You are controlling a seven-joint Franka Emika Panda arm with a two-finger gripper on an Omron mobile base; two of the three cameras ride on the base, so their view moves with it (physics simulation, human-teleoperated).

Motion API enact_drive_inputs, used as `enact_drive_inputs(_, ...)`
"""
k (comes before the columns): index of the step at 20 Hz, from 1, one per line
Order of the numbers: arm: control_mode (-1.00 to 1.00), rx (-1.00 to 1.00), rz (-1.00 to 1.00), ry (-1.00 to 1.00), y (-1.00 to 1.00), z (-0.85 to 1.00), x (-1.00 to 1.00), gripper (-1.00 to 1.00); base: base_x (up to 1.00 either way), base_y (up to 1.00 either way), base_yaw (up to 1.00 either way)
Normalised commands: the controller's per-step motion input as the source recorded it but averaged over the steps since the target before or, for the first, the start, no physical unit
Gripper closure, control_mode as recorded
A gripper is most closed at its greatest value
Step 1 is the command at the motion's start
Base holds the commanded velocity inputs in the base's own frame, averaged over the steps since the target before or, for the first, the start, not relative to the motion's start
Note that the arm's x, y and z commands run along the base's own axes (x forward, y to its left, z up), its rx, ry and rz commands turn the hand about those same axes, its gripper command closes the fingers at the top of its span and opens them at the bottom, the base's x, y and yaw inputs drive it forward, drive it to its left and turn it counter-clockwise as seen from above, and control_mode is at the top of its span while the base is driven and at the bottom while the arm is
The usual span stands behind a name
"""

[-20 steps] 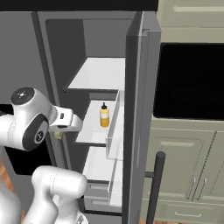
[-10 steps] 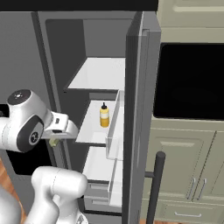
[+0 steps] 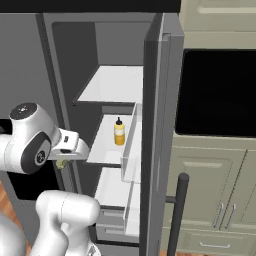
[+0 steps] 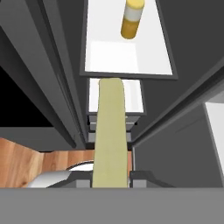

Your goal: Pick the egg and butter from the fridge and place them by the bowl for mixing.

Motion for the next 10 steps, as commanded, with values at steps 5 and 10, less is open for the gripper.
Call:
enact_drive_inputs(5,1.0,0.0,0.0,0.0,0.0,0.0,0.0,1.0,-0.27,0.01,0.0)
enact_drive_inputs(10,1.0,0.0,0.0,0.0,0.0,0.0,0.0,1.0,-0.57,0.33,0.1)
